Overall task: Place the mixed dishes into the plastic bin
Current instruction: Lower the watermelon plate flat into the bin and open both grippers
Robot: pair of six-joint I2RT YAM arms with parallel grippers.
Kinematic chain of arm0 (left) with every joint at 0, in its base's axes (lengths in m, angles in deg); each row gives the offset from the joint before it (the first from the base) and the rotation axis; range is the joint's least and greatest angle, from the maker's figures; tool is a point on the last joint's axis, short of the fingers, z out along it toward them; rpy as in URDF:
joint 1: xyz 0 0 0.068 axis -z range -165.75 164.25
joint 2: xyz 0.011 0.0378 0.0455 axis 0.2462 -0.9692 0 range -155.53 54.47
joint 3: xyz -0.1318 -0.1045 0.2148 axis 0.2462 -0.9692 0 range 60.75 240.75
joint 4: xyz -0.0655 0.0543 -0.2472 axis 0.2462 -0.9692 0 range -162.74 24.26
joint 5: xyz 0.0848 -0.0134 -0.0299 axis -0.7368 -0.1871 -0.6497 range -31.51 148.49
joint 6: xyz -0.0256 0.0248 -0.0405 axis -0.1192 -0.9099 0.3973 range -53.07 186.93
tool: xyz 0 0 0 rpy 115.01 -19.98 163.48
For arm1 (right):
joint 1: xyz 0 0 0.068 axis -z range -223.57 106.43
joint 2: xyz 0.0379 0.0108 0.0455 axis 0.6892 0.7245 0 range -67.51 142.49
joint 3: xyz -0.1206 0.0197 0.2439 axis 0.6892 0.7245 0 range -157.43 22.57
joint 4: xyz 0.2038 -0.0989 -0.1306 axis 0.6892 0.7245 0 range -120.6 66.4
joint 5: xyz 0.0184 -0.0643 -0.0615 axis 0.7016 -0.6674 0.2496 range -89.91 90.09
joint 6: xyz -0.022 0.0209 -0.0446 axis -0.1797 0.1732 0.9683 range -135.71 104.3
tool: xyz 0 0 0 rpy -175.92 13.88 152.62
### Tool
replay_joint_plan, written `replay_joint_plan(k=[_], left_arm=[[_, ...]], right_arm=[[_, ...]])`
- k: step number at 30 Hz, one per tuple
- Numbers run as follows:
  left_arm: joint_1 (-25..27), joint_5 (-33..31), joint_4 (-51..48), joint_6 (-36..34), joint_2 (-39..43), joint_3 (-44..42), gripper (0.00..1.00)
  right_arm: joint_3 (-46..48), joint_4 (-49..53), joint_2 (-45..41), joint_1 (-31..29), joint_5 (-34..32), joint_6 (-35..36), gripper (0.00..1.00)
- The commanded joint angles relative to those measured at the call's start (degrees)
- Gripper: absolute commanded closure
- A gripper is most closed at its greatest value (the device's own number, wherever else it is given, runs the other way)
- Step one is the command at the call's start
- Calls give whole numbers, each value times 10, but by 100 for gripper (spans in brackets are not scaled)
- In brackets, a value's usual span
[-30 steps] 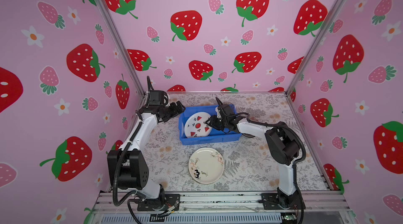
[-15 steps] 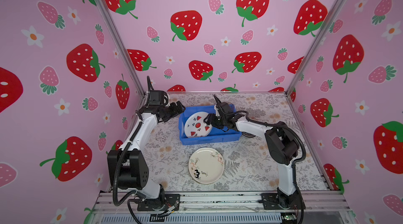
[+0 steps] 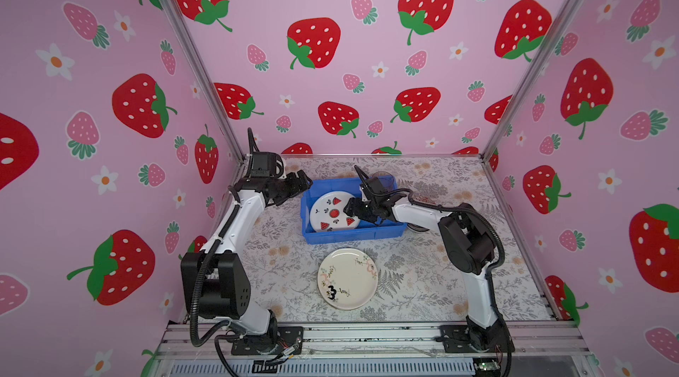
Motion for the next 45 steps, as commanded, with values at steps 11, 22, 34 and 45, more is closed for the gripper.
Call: replay_joint_plan(k=[11,22,34,45], left_arm=[[2,-1,-8,1,-8,-1,4],[3,1,-9,1,-10,-1,4],[3,3,-11,-1,-10,0,3],[3,-28,-23,1,-7,1,1]], right_arm=[[-85,83,9,-28,-91,60,14],[-93,93,22,-30,-90,63,14],[-96,102,28,-32,-113,70,14],[-115,129,-21,-70,-216,118,14]])
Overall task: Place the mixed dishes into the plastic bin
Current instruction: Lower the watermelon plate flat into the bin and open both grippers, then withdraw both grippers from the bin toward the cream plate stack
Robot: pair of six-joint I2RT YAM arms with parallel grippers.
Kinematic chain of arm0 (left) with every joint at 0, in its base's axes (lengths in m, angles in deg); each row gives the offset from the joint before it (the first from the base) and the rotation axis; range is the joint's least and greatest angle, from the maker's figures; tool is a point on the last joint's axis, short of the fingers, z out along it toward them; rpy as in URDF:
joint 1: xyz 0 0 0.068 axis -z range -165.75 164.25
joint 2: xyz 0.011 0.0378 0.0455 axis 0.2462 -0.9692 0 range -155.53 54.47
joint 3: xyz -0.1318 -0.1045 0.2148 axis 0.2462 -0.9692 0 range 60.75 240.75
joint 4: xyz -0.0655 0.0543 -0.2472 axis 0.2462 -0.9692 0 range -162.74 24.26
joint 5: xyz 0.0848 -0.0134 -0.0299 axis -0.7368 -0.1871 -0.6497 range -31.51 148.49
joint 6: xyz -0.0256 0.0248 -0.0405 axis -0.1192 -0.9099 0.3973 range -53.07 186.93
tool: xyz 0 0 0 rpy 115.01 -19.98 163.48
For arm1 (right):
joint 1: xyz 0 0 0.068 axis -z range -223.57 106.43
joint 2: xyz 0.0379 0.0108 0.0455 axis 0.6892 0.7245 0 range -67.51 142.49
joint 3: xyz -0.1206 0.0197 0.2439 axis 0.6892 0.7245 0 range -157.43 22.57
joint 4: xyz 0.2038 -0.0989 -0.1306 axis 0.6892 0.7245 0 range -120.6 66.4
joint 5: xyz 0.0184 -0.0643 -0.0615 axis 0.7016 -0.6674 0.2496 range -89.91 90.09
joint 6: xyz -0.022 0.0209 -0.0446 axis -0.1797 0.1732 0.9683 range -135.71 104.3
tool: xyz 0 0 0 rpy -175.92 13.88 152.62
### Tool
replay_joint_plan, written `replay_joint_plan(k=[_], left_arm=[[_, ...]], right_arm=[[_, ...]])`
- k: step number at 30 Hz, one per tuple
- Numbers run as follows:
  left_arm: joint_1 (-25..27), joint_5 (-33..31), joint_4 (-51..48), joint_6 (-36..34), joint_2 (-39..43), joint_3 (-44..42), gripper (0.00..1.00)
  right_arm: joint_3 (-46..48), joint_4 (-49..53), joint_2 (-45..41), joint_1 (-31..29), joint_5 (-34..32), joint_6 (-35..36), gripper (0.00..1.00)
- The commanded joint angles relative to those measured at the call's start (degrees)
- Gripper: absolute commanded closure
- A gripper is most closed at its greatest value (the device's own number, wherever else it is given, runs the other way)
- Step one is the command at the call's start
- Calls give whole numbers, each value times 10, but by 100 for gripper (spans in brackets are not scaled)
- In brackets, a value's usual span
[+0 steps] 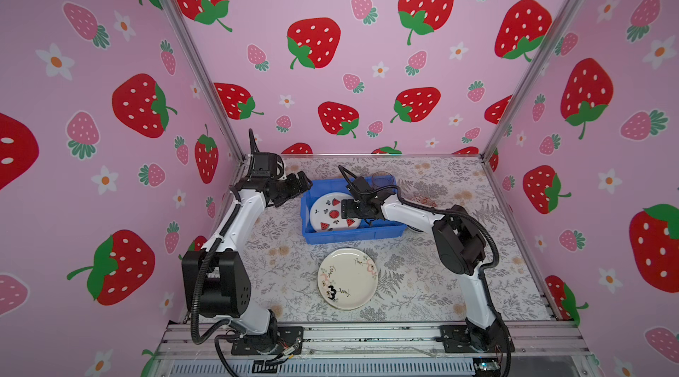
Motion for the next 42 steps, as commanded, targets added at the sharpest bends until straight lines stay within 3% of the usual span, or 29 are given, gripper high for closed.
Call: replay_joint_plan(k=[1,8,17,24,30,35,42], left_arm=[[2,-16,-14,1,-1,0,0],[3,-22,-17,1,6,-1,0],[10,-11,-59,40,97,-63,0],[23,-34,-173,38,241,-140,0],[45,-36,-220,90,352,-227,0],[99,-44,-213,150,403,-286,0],[180,-66,-176,216,410,-333,0]], right_arm=[[-18,5,-52,-21,-51,25,14],[8,3,-126,-40,-78,45,14],[162,18,-321,-43,-73,34,13],[320,15,-465,-42,-3,-4,11],[413,11,-548,-39,57,-29,11],[494,-34,-593,-39,116,-56,13],[606,-137,-608,-41,179,-111,17]])
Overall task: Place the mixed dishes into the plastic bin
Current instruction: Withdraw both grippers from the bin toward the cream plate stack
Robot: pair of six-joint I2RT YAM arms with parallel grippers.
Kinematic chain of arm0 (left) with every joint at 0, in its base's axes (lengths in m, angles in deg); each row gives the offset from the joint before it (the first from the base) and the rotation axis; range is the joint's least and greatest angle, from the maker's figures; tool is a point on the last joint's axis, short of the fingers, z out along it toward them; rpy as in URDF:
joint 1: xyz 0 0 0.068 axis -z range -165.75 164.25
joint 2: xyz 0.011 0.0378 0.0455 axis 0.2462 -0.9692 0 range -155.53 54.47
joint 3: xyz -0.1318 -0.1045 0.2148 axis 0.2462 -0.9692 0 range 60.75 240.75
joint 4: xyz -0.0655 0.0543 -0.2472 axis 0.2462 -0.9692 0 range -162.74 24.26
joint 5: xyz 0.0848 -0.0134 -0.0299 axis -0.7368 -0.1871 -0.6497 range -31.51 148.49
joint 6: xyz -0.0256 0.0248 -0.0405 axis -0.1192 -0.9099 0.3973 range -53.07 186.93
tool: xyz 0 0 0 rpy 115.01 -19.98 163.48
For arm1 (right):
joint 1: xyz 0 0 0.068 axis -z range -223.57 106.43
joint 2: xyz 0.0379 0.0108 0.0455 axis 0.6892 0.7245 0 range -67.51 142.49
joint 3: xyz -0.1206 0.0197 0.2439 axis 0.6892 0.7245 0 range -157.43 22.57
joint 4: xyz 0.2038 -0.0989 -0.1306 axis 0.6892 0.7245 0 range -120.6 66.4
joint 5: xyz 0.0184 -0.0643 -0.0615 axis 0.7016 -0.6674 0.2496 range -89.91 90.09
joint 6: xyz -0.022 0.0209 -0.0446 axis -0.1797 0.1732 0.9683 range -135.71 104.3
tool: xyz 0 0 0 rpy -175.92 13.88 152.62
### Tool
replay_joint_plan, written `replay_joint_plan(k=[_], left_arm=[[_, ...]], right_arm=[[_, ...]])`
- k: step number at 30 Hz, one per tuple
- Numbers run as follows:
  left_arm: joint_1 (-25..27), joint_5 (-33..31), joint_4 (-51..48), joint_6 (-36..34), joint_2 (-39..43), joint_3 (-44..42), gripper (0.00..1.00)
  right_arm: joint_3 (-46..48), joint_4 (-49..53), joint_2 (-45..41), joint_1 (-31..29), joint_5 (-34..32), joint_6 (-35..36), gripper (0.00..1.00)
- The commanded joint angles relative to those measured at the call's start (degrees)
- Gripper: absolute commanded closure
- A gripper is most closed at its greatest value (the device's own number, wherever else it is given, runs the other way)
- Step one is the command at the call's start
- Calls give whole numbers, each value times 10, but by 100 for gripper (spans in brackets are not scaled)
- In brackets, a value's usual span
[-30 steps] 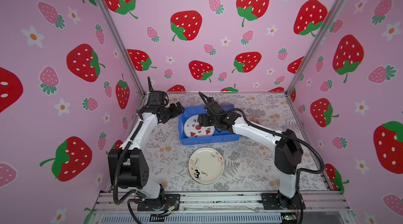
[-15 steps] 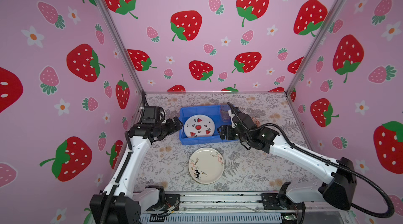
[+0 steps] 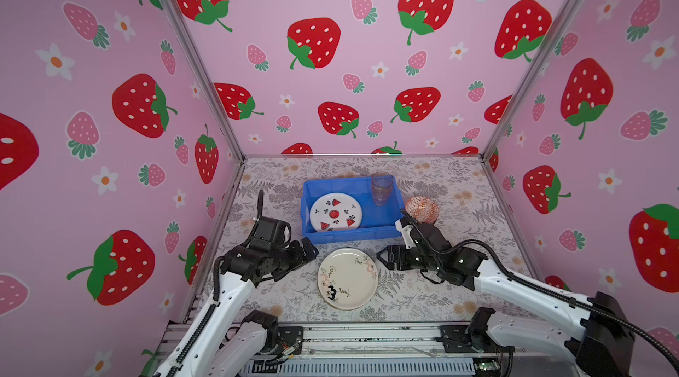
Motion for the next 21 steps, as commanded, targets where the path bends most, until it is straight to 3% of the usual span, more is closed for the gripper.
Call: replay_joint_plan(k=[1,9,21], left_arm=[[28,-22,21,49,-3,-17,0],[65,-25,72,62,-60,-36,0],[78,-15,147,66,-109,-71,2]], right_arm=[[31,-60,1,1,36,-36,17],[73,-129,41,1,57,-51,20],[83,-208,119,1,92,-66,23]])
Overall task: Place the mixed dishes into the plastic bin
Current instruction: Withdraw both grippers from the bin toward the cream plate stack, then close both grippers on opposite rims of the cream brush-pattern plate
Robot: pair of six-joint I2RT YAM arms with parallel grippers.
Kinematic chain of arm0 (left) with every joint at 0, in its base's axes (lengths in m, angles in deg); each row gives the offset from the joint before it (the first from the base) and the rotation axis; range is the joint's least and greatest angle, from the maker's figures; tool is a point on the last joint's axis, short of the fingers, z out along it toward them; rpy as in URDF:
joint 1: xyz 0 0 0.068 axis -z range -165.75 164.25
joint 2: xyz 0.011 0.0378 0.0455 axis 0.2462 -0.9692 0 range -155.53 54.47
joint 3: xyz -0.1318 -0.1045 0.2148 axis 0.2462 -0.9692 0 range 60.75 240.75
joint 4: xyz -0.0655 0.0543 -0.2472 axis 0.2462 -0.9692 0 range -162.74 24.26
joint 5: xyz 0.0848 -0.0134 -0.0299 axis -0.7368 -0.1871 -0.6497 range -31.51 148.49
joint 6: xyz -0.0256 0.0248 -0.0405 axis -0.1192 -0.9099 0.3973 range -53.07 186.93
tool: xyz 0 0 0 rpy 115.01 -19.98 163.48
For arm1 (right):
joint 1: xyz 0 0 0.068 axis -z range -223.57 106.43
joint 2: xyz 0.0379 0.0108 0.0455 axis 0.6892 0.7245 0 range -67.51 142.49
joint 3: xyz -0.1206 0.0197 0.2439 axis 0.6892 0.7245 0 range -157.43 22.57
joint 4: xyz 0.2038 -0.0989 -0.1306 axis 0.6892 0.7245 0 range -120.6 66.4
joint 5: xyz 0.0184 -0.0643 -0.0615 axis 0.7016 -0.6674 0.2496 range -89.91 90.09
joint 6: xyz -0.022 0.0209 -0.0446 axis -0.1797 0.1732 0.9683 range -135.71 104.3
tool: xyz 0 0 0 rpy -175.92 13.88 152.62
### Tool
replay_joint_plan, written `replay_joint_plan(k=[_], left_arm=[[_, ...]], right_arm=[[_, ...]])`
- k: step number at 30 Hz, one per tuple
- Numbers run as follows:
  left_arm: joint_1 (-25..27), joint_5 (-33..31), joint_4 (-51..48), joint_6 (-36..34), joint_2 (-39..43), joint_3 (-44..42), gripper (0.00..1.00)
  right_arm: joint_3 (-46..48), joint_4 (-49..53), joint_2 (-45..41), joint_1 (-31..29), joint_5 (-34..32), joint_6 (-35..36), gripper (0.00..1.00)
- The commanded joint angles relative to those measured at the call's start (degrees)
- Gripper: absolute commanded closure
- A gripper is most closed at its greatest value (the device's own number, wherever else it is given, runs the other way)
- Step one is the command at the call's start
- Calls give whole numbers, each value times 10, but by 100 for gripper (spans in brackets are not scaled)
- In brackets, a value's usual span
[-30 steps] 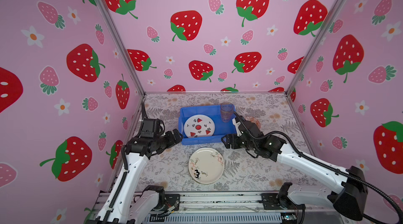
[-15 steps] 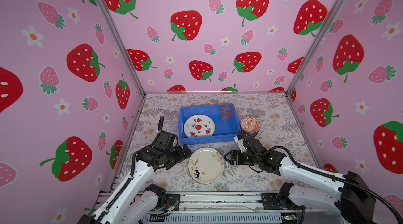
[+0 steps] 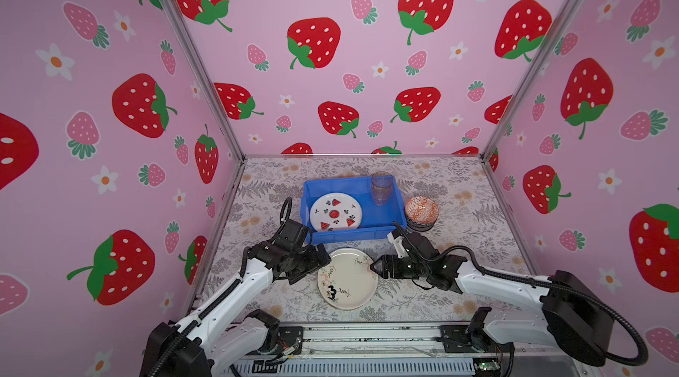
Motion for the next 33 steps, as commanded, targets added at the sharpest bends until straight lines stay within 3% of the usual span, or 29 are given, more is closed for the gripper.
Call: replay_joint_plan(k=[1,17,33], left_arm=[[3,6,39,11,-7,-17,2],[9,45,104,25,-41,-41,3],[42,30,123,32,-64,-38,4]], right_arm=[[8,-40,19,2,18,-18,23],[-11,-68,73,-1,44,-15,24],[-22,-65,77,-4,52,-11,28]])
